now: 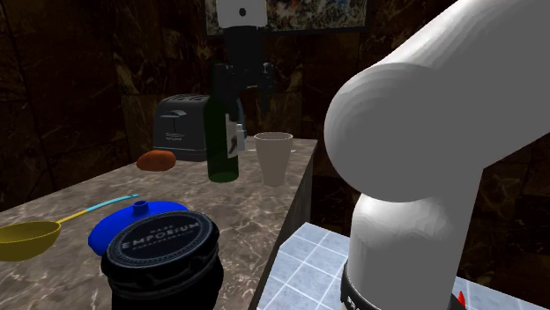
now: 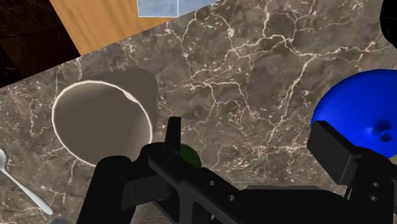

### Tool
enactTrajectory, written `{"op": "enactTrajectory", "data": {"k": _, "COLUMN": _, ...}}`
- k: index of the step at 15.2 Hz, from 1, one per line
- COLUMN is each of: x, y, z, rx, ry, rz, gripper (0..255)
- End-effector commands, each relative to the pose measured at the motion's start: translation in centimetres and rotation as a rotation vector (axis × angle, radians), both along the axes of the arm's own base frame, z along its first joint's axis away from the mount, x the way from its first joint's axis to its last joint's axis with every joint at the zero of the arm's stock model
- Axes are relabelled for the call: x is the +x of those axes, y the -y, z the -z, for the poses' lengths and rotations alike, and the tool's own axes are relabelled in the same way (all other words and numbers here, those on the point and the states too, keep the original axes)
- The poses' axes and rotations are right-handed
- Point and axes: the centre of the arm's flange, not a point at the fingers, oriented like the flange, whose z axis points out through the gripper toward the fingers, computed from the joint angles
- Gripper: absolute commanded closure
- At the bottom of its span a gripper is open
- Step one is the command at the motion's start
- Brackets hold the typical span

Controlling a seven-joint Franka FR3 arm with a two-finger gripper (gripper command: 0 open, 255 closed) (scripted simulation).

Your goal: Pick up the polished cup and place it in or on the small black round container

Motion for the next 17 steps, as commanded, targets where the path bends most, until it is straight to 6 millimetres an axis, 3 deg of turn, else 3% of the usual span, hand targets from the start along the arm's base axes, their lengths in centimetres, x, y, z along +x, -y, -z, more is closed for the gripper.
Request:
{"op": "enactTrajectory", "data": {"k": 1, "x": 0.7, "y": 1.9, "z": 1.5, "rx": -0.019, "ry": 0.022, "rz": -0.007, "gripper": 0}}
{"op": "enactTrajectory", "data": {"k": 7, "x": 2.4, "y": 7.0, "z": 5.5, "rx": -0.066, "ry": 0.077, "rz": -0.022, "gripper": 0}}
{"op": "enactTrajectory", "data": {"k": 14, "x": 2.6, "y": 7.6, "z": 9.1, "rx": -0.066, "ry": 0.077, "rz": -0.022, "gripper": 0}}
{"op": "enactTrajectory", "data": {"k": 17, "x": 2.6, "y": 7.6, "z": 9.4, "rx": -0.066, "ry": 0.077, "rz": -0.022, "gripper": 0}}
